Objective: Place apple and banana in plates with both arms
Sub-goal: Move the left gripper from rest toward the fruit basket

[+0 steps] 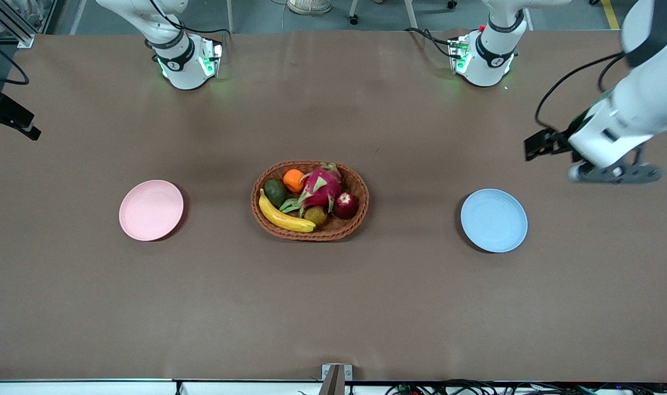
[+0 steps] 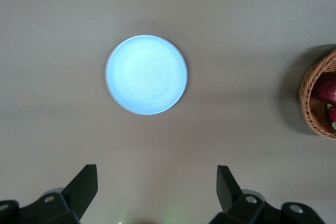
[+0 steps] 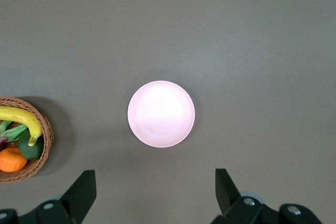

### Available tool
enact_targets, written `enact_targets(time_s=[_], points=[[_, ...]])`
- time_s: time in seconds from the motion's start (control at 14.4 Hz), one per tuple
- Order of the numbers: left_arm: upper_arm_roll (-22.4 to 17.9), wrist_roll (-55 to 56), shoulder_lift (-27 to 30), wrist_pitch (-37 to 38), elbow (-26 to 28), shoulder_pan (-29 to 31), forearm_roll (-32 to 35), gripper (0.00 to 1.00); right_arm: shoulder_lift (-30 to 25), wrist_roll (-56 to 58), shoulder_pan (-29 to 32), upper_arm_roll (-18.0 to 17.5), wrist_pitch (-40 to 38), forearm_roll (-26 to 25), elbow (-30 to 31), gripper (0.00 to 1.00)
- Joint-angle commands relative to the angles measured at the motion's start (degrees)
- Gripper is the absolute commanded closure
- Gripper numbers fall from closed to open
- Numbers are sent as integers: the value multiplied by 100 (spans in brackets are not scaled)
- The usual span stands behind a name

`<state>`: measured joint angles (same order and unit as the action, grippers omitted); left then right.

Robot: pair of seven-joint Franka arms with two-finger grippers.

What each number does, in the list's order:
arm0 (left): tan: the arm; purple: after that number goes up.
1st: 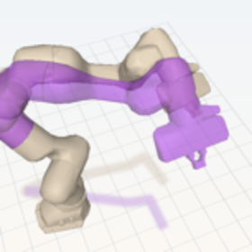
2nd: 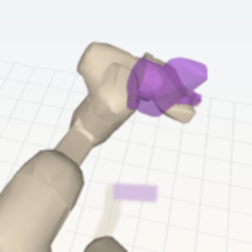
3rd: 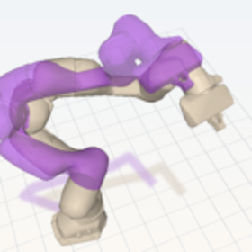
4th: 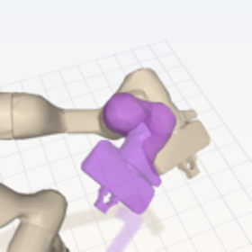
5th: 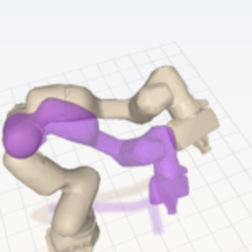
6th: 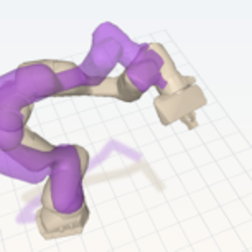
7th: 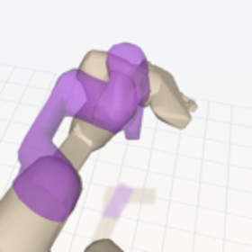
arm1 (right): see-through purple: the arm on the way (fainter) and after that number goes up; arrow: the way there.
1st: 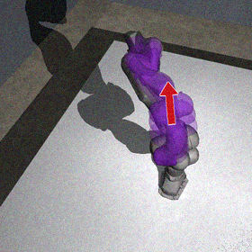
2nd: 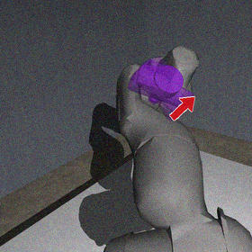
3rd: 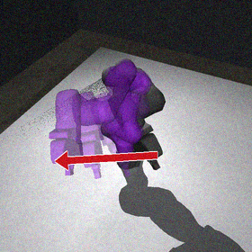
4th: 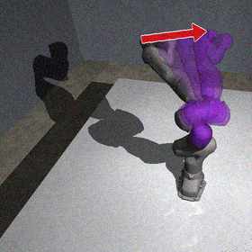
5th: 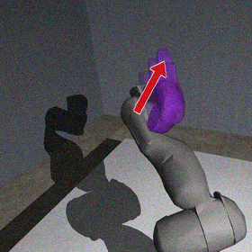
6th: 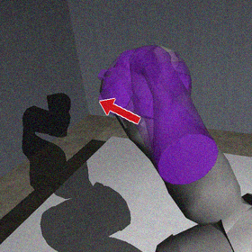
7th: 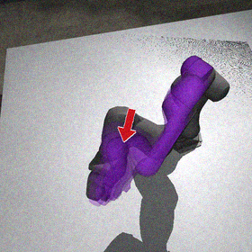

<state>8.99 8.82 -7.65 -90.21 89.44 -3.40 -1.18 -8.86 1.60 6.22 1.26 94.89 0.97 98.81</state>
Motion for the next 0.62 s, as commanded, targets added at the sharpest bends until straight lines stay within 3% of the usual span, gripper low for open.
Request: enact_targets(time_s=[0.0,0.35,0.55], points=[[147,600,-464,-320,-164,-309,-49,0,-81,78,55,-56,-5,-18,33,0],[147,2638,-1193,-1050,55,-1188,-22,0,-81,78,116,-56,-5,-18,33,0],[156,3991,-1599,-1576,56,-1645,-49,0,-72,78,431,-424,12,-9,33,0]])
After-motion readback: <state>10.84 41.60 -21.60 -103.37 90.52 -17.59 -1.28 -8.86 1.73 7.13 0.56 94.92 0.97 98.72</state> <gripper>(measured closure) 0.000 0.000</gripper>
